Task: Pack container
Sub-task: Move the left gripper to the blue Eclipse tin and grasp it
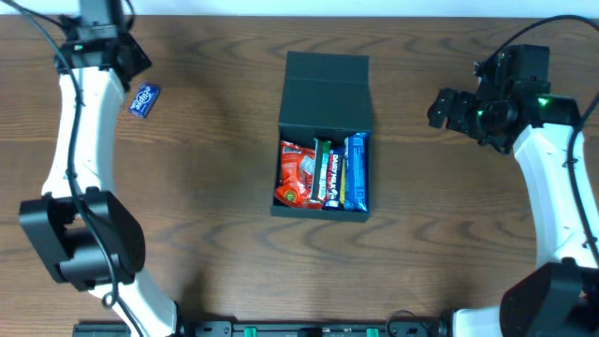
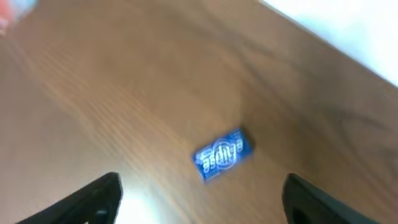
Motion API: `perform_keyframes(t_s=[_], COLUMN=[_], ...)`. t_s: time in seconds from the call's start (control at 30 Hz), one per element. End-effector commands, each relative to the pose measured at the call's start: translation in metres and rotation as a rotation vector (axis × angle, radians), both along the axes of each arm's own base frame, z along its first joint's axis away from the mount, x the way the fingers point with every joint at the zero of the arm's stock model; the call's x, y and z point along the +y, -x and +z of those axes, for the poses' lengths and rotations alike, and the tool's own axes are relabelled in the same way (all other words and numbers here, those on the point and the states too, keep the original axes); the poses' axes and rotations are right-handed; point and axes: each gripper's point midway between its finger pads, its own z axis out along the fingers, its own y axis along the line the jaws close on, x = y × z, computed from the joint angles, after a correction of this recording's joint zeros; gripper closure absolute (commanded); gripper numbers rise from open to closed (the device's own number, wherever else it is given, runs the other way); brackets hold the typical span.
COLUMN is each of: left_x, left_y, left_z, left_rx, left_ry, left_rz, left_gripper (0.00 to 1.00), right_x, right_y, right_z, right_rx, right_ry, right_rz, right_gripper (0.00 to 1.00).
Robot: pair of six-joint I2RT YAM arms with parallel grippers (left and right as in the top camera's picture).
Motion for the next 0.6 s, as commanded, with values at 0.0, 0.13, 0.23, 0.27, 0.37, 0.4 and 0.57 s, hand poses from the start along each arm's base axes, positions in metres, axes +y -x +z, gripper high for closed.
perform_keyframes(t_s=[0.0, 0.13, 0.23, 0.27, 0.37, 0.4, 0.57], left_x=[-0.004, 0.001, 0.003, 0.003, -0.001, -0.001, -0.011], left_y=[-0.020, -0.034, -0.039, -0.041, -0.040, -0.039, -0.039], left_z=[-0.037, -0.078, -0.107, -0.118, -0.142, -0.148, -0.174], left_rx=[0.096, 0.144, 0.188, 0.213, 0.273, 0.288, 0.320], left_ry=[-0.035, -0.023, -0.038, -0.055, -0.076, -0.077, -0.057], left_rz=[-0.248, -0.355, -0.421, -0.458, -0.558, -0.571, -0.680], left_gripper=[0.12, 0.05, 0.04, 0.05, 0.05, 0.05, 0.05], right_x=[0.003, 0.003, 0.003, 0.003, 0.003, 0.003, 0.003], right_y=[-0.004, -0.004, -0.004, -0.004, -0.004, -0.004, -0.004], right_z=[0.006, 0.006, 0.006, 0.006, 0.006, 0.006, 0.006], right_rx=[-0.018, -0.018, -0.018, -0.018, -0.018, -0.018, -0.018], right_ry=[0.010, 0.010, 0.011, 0.010, 0.010, 0.010, 0.011], right_rz=[0.021, 0.021, 0.021, 0.021, 0.021, 0.021, 0.021], right_gripper=[0.01, 0.01, 0.01, 0.01, 0.01, 0.01, 0.01])
